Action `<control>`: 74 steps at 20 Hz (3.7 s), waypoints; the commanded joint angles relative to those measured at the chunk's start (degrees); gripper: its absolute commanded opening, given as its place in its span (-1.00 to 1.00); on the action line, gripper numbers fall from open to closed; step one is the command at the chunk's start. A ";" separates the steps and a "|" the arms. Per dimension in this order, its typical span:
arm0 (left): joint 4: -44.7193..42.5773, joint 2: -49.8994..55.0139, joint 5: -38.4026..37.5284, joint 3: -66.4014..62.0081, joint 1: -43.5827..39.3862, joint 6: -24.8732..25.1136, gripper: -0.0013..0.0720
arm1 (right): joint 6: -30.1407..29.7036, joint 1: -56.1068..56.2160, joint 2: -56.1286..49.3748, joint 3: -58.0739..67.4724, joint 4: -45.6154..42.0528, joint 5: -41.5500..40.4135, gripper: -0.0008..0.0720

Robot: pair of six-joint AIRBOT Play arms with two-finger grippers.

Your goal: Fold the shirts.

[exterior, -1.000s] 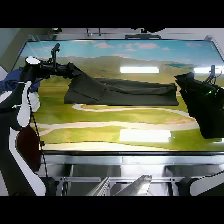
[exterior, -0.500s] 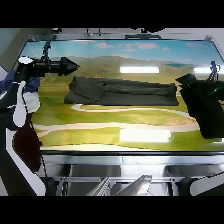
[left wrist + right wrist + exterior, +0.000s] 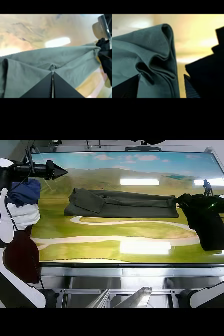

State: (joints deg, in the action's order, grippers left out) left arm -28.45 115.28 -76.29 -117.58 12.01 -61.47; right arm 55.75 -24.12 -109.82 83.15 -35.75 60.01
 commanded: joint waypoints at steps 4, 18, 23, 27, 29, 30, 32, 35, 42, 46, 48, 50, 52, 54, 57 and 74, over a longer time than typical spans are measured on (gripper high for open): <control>-0.59 -1.42 -2.84 2.27 -3.32 0.42 -0.95 | 4.35 3.23 -5.57 6.58 -0.92 6.43 0.08; -15.58 6.58 8.61 4.52 -27.76 -5.97 -0.95 | 7.74 4.00 4.44 15.34 13.70 21.75 -0.94; -18.34 13.29 17.42 -0.61 -38.14 -12.57 -0.95 | 11.72 10.73 12.20 15.47 18.23 21.70 -0.94; -17.88 13.33 23.82 2.08 -41.77 -13.64 -0.95 | 15.93 18.25 12.31 15.45 16.79 19.65 -0.94; -17.94 13.33 24.55 1.77 -42.03 -13.64 -0.95 | 15.91 21.79 12.31 15.45 16.79 17.27 -0.94; -17.92 13.29 23.26 1.18 -41.66 -13.64 -0.95 | 15.96 23.08 12.31 15.45 16.81 16.15 -0.94; -17.90 12.48 15.02 -1.75 -39.36 -13.64 -0.95 | 16.35 24.92 12.11 15.45 16.48 13.84 -0.94; -18.01 5.11 1.46 -2.51 -32.72 -13.62 -0.95 | 16.96 27.28 10.93 15.45 16.52 10.88 -0.94; -12.31 -15.72 -10.32 1.46 -5.70 -14.03 -0.95 | 8.59 41.38 5.07 15.50 28.96 -13.11 -0.94; -7.52 -20.85 -9.86 11.93 2.64 -9.33 -0.95 | -1.55 53.57 -3.39 16.61 41.05 -29.24 -0.94; -7.50 -21.75 -9.60 16.70 3.74 -6.73 -0.95 | -8.90 58.29 -9.44 20.09 48.52 -33.18 -0.94; -7.41 -21.88 -8.87 20.70 3.80 -5.11 -0.95 | -18.51 62.03 -15.50 24.96 59.04 -34.77 -0.87; -6.32 -21.88 -7.69 23.96 3.78 -3.89 -0.95 | -30.32 64.46 -20.13 29.83 70.05 -34.29 0.02; -3.41 -21.90 -7.58 25.92 3.89 -3.02 -0.95 | -35.58 65.35 -21.86 32.02 74.75 -30.49 0.58; -1.29 -21.90 -7.74 26.25 3.96 -2.99 -0.95 | -34.45 62.23 -20.52 32.00 71.82 -19.47 0.02; -1.49 -32.41 -7.91 35.41 4.09 -1.36 -0.95 | 32.39 29.75 -6.32 29.33 -17.38 14.32 0.96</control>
State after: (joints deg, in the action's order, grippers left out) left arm -29.91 84.25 -84.71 -83.46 16.03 -63.11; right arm 83.68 6.44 -113.69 113.10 -46.83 73.30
